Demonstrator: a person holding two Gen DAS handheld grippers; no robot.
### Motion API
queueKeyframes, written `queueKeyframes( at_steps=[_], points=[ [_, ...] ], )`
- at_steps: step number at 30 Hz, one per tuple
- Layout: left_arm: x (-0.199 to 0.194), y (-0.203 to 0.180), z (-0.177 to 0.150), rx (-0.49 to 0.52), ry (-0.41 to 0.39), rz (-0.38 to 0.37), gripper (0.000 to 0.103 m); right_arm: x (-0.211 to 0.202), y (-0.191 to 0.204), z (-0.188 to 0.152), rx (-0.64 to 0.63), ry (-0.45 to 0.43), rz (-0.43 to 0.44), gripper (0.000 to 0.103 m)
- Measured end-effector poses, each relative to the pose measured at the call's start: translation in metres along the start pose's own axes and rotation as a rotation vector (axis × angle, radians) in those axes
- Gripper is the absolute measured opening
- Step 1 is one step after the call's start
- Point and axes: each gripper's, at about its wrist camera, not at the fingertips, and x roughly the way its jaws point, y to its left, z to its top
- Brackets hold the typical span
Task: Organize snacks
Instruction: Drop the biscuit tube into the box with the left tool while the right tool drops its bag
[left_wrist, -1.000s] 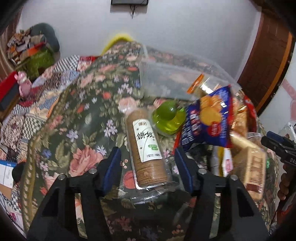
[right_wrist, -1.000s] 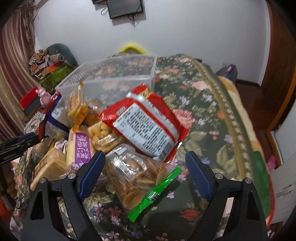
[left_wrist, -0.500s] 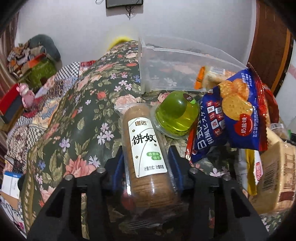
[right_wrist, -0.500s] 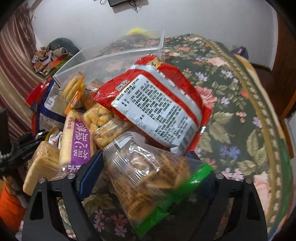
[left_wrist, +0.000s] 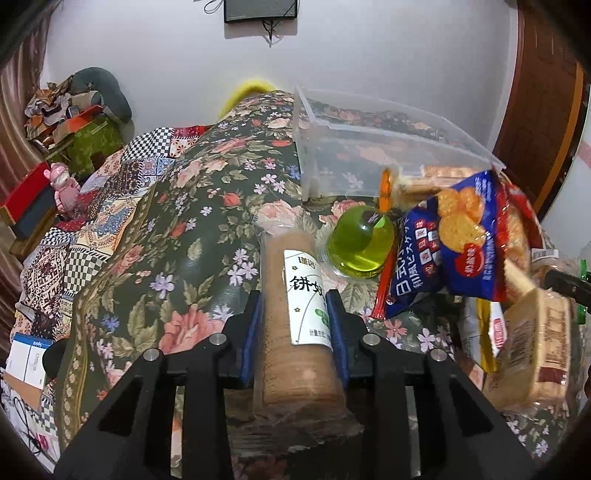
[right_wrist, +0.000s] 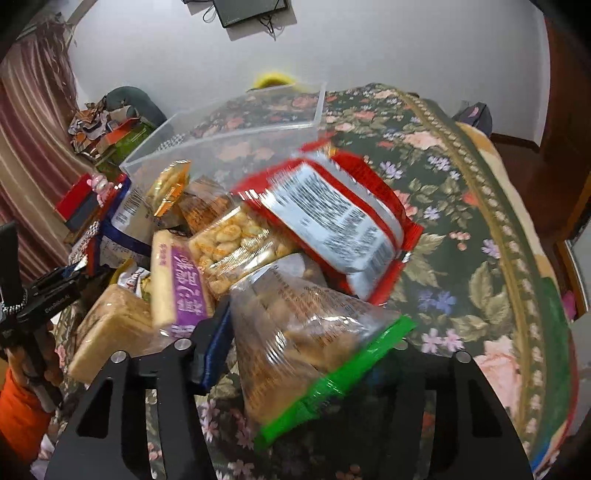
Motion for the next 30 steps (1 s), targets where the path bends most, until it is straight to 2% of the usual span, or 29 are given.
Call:
queueKeyframes(
  at_steps=[6, 12, 20, 30],
  points=[
    [-0.015, 0.003, 0.001, -0.007, -0.020, -0.006, 0.034, -0.018, 0.000, 0.008, -0.003, -0.049, -0.006, 0.050],
    [-0.040, -0.001, 0.010, -0.003, -0.077, -0.022, 0.034, -0.035, 0.010, 0.024, -0.040, -0.117, -0.016, 0.050],
    [-0.062, -0.014, 0.052, 0.003, -0.164, -0.072, 0.034, -0.043, 0.024, 0.062, -0.076, -0.236, -0.001, 0.050],
    [-0.041, -0.028, 0.104, 0.020, -0.181, -0.109, 0.034, -0.018, 0.035, 0.105, -0.091, -0.286, 0.005, 0.050]
  ],
)
